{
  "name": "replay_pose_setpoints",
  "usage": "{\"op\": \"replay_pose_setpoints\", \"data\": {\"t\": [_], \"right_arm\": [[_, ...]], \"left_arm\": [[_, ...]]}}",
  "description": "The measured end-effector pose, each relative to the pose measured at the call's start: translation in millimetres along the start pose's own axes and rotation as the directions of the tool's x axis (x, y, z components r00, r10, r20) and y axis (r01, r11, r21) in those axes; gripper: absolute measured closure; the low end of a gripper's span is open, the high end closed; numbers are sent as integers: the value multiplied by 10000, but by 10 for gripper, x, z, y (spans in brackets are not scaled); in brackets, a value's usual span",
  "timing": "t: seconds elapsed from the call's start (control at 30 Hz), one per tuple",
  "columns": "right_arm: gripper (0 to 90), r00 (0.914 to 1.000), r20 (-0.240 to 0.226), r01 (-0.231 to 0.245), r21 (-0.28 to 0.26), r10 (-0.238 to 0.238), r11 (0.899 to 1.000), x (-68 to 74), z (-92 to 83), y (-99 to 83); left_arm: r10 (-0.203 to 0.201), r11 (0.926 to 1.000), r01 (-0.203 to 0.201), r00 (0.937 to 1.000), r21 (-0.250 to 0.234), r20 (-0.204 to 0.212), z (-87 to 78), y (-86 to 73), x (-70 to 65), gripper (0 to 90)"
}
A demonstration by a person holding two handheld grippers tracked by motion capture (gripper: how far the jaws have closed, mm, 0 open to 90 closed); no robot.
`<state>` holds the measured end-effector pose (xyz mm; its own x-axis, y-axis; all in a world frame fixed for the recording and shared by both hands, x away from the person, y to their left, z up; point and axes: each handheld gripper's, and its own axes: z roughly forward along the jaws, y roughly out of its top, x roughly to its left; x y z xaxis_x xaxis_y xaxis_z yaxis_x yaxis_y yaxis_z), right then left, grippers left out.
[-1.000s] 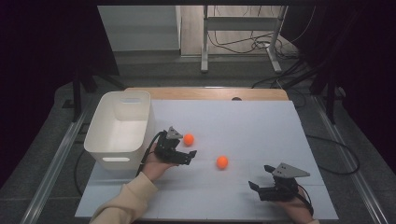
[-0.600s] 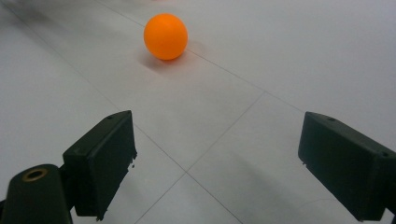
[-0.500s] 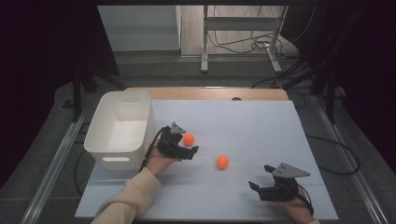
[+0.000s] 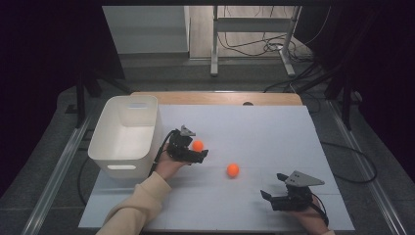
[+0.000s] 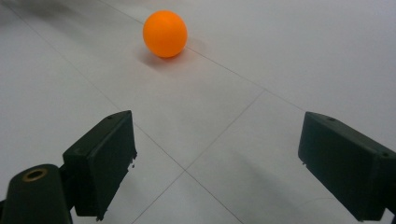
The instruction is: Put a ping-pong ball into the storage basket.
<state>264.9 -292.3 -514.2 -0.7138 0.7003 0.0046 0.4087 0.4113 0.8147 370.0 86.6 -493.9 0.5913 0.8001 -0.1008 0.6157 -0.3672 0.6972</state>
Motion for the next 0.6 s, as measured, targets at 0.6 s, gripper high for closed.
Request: {"op": "replay_pose_setpoints", "data": {"t": [0.6], "right_arm": [[115,10000,49,42,62,-43,10000,0,4,-4]], "left_arm": [[-298,9983,304,9995,496,-131,234,16,149,80]]}}
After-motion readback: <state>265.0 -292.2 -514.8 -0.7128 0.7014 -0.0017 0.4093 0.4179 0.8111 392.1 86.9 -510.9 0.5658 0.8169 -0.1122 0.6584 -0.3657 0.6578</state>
